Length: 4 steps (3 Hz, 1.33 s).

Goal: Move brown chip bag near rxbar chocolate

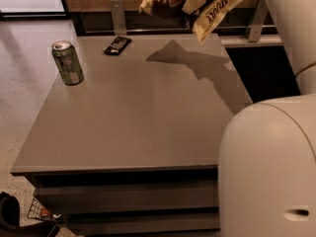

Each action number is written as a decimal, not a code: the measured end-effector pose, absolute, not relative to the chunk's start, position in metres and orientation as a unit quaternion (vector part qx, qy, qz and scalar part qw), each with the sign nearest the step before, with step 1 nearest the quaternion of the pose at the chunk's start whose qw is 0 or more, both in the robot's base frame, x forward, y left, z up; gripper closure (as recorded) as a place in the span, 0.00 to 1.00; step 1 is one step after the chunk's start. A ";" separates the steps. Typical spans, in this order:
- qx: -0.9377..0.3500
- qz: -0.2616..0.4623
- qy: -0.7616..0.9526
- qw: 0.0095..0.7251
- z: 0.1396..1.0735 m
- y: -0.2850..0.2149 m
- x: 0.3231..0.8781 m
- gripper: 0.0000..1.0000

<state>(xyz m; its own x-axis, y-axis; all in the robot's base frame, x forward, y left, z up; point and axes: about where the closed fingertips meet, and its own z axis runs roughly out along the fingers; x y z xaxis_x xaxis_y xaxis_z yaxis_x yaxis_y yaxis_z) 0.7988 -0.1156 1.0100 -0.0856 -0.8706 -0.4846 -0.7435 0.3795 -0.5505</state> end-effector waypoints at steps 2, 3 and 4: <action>-0.501 -0.126 0.756 0.401 1.006 -0.077 0.839 1.00; -0.475 -0.131 0.768 0.409 0.993 -0.051 0.850 1.00; -0.453 -0.135 0.780 0.411 0.974 -0.038 0.858 1.00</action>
Offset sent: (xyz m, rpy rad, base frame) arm 0.0407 0.0742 -0.0204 0.0035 -0.0850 -0.2453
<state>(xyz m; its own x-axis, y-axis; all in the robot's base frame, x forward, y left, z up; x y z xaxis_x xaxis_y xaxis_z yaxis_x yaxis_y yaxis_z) 0.8583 -0.0379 0.9739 -0.2520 -0.8168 -0.5190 -0.5942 0.5539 -0.5832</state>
